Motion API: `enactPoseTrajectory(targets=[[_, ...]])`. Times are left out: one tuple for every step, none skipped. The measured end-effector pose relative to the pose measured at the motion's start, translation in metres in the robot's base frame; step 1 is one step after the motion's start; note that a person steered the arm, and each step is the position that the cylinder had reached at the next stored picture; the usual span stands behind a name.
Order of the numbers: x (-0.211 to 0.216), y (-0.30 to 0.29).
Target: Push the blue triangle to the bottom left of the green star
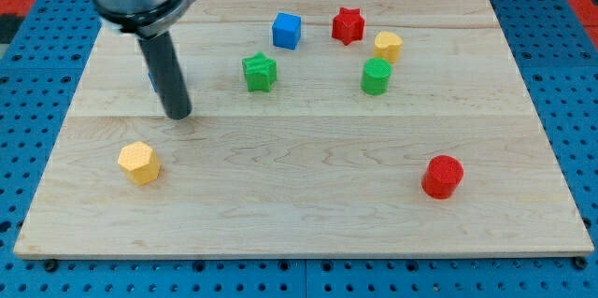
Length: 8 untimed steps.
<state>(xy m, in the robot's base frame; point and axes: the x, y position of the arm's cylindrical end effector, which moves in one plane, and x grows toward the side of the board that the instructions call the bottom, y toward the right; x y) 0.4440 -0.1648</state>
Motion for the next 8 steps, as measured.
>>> enactPoseTrajectory(targets=[[-0.008, -0.075], [-0.034, -0.131], [-0.101, -0.114], [-0.090, -0.069], [-0.046, -0.050], [-0.045, -0.003], [-0.075, -0.049], [-0.101, -0.010]])
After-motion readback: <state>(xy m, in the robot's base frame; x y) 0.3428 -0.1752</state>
